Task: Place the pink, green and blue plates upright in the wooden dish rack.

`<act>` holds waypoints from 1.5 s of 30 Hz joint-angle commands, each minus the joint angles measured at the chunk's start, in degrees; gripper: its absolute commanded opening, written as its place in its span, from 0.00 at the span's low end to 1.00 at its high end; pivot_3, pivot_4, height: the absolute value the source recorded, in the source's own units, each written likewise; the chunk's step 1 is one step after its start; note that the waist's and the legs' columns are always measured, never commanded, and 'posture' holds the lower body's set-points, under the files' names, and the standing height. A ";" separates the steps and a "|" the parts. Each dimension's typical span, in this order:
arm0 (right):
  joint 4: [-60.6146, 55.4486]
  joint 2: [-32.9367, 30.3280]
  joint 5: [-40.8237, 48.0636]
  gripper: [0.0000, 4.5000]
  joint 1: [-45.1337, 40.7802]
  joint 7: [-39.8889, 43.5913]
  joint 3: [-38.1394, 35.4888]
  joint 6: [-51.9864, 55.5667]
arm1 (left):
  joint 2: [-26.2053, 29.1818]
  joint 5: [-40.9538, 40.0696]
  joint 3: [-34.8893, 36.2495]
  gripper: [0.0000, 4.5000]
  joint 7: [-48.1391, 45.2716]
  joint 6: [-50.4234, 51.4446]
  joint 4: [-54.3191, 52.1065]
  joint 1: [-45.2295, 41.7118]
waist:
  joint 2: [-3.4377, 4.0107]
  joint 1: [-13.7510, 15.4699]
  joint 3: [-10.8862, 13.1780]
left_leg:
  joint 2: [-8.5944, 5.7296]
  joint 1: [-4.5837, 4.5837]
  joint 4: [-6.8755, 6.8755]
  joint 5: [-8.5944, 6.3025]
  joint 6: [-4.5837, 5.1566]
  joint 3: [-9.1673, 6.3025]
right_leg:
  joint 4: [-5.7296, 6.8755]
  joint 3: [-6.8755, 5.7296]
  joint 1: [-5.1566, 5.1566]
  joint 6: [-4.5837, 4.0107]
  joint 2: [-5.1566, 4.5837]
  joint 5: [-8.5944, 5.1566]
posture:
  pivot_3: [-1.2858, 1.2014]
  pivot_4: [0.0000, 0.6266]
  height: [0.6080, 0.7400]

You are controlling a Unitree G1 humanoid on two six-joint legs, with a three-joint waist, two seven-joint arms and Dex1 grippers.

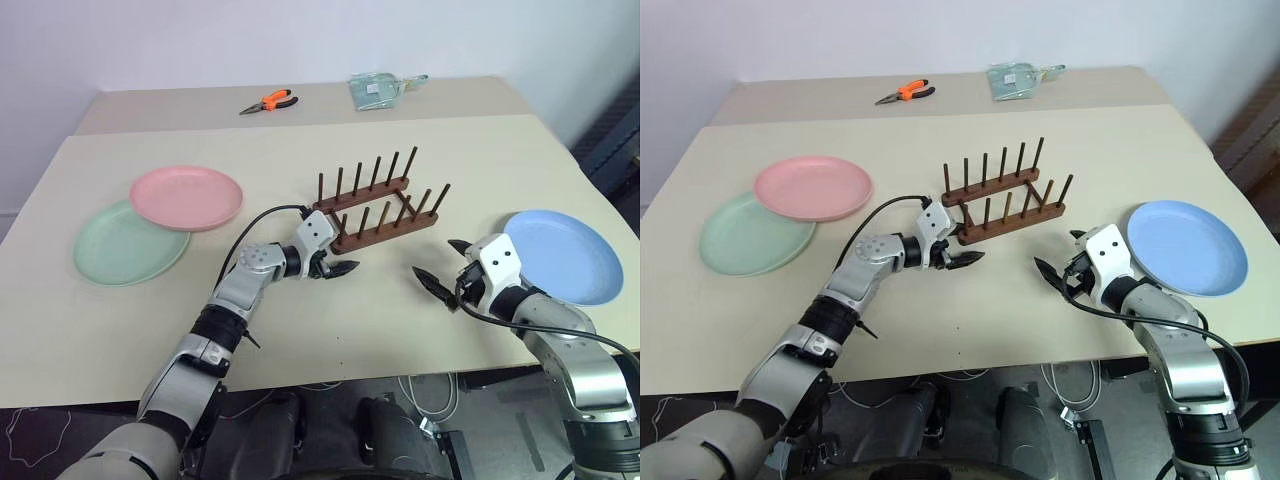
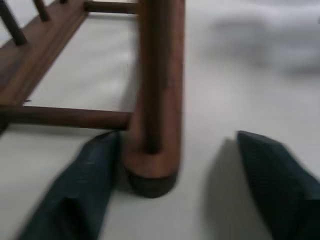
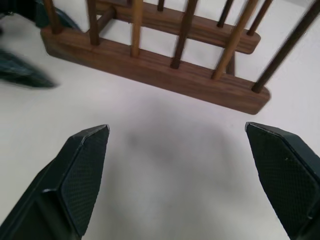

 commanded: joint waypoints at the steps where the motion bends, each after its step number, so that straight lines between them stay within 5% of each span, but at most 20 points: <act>1: -3.45 -0.39 0.40 1.00 0.60 -0.79 -2.21 0.57 | -0.46 0.88 -0.81 0.38 -2.06 -1.41 2.62 0.26 | 0.00 0.10 0.00 | 0.00 0.00 0.00 0.00 0.01 0.00 | 0.00 0.00 0.00 0.00 0.01 0.00 | 0.52 0.24 0.84; 3: -4.04 -1.53 0.25 1.00 1.27 -0.18 -2.76 1.12 | -0.02 0.31 -1.00 0.17 -4.53 -2.93 0.78 1.12 | 0.00 0.10 0.00 | 0.00 -0.01 0.01 0.00 0.01 0.00 | -0.01 0.00 0.00 0.01 0.00 0.00 | 0.52 0.24 0.84; 15: -5.65 -7.43 2.23 1.00 9.43 4.27 -12.57 2.62 | 11.17 -0.95 -2.88 0.17 -21.49 -1.83 -12.70 5.39 | 0.01 -0.07 0.00 | 0.05 -0.01 -0.01 -0.01 0.03 0.00 | -0.02 0.06 0.00 -0.16 0.01 -0.09 | 0.52 0.24 0.84; 19: -5.26 -7.04 1.97 1.00 10.00 4.34 -12.59 2.28 | 13.05 0.26 -1.29 0.59 -17.41 0.76 -14.70 7.69 | 0.00 -0.04 0.00 | 0.05 -0.01 0.00 -0.01 0.04 0.00 | -0.03 0.06 0.01 -0.16 -0.01 -0.09 | 0.52 0.24 0.84; 20: -5.35 -7.02 2.15 1.00 10.52 4.74 -12.47 2.29 | 14.23 0.04 -0.31 0.59 -16.53 1.87 -16.34 9.06 | 0.00 -0.04 0.00 | 0.05 -0.01 0.00 -0.01 0.04 0.00 | -0.03 0.06 0.01 -0.16 -0.01 -0.09 | 0.52 0.24 0.84; 24: -5.88 -6.88 2.78 0.71 12.12 6.07 -11.95 2.25 | 18.95 -1.64 2.44 0.59 -15.75 6.21 -22.88 14.55 | 0.04 -0.38 -0.02 | 0.09 0.01 -0.03 -0.02 0.04 0.00 | -0.02 0.07 -0.01 -0.16 0.01 -0.09 | 0.52 0.24 0.84; 27: -6.37 -6.89 2.50 0.38 12.74 7.21 -9.85 2.08 | 21.87 -4.36 4.19 0.40 -16.77 8.99 -28.60 19.13 | 0.06 -1.23 -0.04 | 0.11 0.03 -0.06 -0.02 0.03 0.00 | -0.02 0.08 -0.01 -0.18 0.00 -0.10 | 0.52 0.24 0.84; 31: -4.11 -4.45 -1.59 0.01 9.55 5.43 -0.73 1.87 | 20.18 -7.12 1.61 0.02 -14.82 16.81 -37.06 22.69 | 0.07 -1.53 -0.05 | 0.12 0.04 -0.10 -0.02 0.02 -0.01 | -0.03 0.08 -0.01 -0.19 -0.02 -0.12 | 0.52 0.24 0.84; 37: 1.95 -0.62 -8.42 0.01 2.30 -1.61 5.04 2.06 | 13.62 -6.00 -1.74 0.02 -8.84 20.45 -38.58 21.99 | 0.04 -1.34 -0.08 | 0.06 0.03 0.00 -0.07 -0.05 -0.01 | -0.09 0.04 0.07 -0.18 -0.08 -0.12 | 0.52 0.24 0.84; 45: 14.05 4.02 -14.79 0.01 -11.20 -9.14 8.01 -1.48 | 4.30 2.54 1.00 0.02 10.34 11.05 -17.77 10.74 | 0.02 -1.36 -0.08 | 0.04 0.06 0.11 -0.01 0.02 0.00 | -0.01 0.00 0.09 -0.15 0.05 -0.10 | 0.52 0.24 0.84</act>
